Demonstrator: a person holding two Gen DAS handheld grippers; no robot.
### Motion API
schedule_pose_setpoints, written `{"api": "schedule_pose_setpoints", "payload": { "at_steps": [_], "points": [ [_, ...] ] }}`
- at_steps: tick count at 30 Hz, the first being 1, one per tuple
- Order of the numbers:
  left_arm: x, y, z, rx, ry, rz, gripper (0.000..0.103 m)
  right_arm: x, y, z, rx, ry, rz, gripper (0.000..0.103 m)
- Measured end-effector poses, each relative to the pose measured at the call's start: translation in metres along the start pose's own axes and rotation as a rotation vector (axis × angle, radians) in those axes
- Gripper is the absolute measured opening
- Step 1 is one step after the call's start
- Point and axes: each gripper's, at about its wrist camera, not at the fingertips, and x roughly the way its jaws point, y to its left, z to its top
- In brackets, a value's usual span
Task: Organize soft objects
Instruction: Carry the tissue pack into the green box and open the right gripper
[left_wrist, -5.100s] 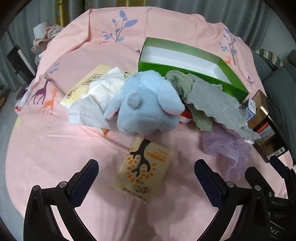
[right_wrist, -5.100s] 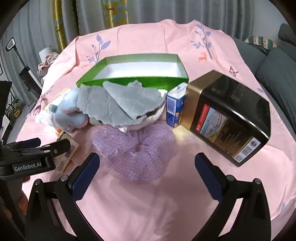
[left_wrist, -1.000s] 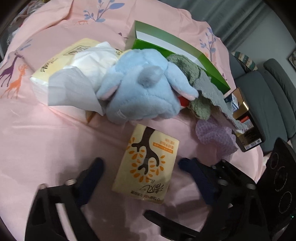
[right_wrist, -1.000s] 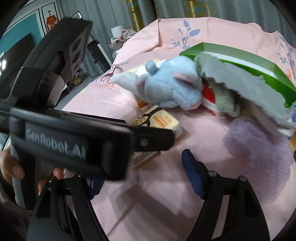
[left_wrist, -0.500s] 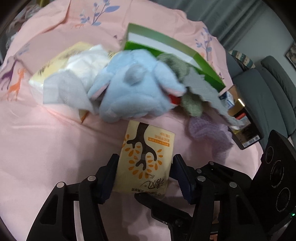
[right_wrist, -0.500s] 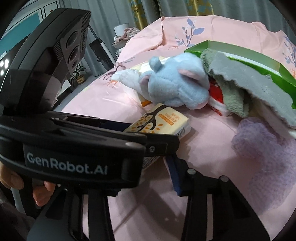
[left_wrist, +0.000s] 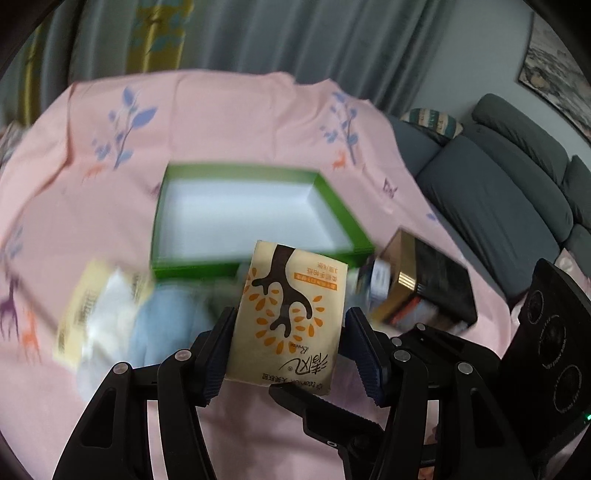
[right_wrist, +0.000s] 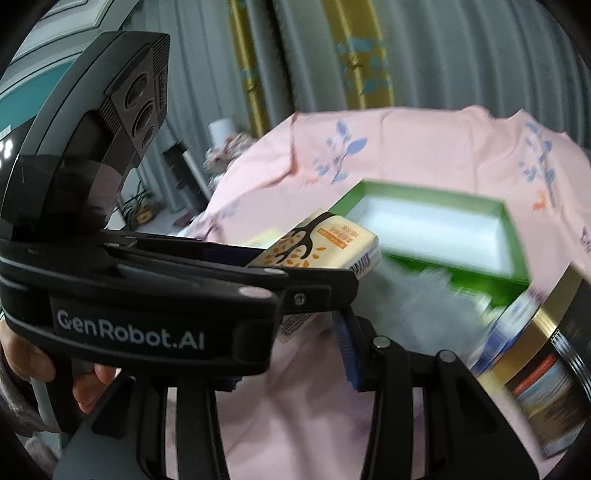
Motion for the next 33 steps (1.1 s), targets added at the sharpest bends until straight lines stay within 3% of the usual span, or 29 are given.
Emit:
{"api": "schedule_pose_setpoints", "payload": {
  "at_steps": [4, 8, 20, 23, 24, 26, 33],
  "points": [
    [0.022, -0.006, 0.048, 0.045, -0.007, 0.016, 0.06, 0.011, -0.031, 0.032, 0.037, -0.029, -0.025, 0.042],
    [0.055, 0.007, 0.08, -0.002, 0.038, -0.011, 0.06, 0.033, -0.059, 0.051, 0.084, -0.009, -0.029, 0.042],
    [0.13, 0.034, 0.09, -0.092, 0.164, 0.028, 0.06, 0.1, -0.099, 0.045, 0.201, 0.141, -0.046, 0.046],
    [0.134, 0.036, 0.089, -0.118, 0.178, 0.036, 0.065, 0.102, -0.1, 0.045, 0.185, 0.162, -0.083, 0.056],
    [0.133, 0.036, 0.088, -0.113, 0.178, 0.049, 0.074, 0.1, -0.1, 0.045, 0.178, 0.158, -0.095, 0.067],
    [0.128, 0.037, 0.087, -0.098, 0.169, 0.08, 0.084, 0.092, -0.1, 0.045, 0.169, 0.142, -0.115, 0.077],
    [0.088, 0.04, 0.081, -0.089, 0.116, 0.103, 0.087, 0.042, -0.098, 0.039, 0.168, 0.085, -0.126, 0.078]
  ]
}}
